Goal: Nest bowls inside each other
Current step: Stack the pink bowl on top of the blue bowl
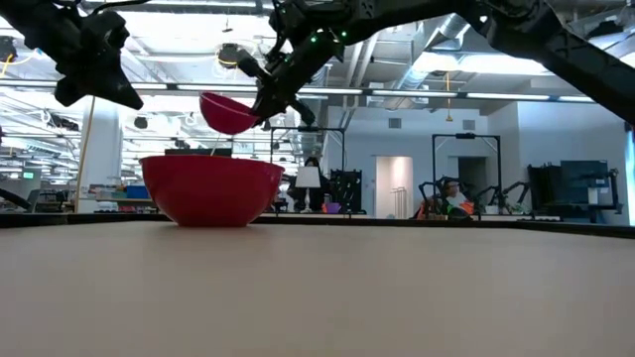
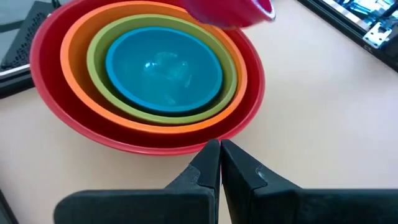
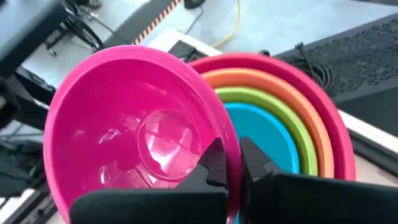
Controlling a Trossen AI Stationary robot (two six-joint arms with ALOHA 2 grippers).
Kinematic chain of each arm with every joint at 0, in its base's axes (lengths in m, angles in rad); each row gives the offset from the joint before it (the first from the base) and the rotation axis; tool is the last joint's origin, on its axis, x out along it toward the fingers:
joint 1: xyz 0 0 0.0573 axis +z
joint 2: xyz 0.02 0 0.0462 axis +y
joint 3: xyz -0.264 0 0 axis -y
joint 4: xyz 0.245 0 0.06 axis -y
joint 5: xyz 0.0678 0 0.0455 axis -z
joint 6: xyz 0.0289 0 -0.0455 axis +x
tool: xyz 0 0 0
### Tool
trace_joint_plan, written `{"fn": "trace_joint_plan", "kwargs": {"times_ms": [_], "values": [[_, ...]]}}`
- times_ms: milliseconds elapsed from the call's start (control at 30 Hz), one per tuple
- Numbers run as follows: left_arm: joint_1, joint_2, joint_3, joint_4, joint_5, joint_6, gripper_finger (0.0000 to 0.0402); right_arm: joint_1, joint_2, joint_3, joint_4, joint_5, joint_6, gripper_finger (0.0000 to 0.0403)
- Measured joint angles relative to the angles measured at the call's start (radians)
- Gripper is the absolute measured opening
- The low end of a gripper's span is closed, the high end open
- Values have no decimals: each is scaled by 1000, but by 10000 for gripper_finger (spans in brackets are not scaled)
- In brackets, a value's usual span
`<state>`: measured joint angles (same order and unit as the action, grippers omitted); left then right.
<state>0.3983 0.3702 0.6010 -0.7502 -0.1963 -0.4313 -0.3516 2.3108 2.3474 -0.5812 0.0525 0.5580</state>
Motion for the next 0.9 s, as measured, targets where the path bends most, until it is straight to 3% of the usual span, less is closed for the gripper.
{"fn": "trace_joint_plan", "kwargs": {"times_ms": [400,900], "values": [[0,0,0,6,-25,-11,0,-17,116,0,125,-15,45,5],[0,0,0,8,-27,-18,0,-57,151,-1,90,-24,49,5]]}}
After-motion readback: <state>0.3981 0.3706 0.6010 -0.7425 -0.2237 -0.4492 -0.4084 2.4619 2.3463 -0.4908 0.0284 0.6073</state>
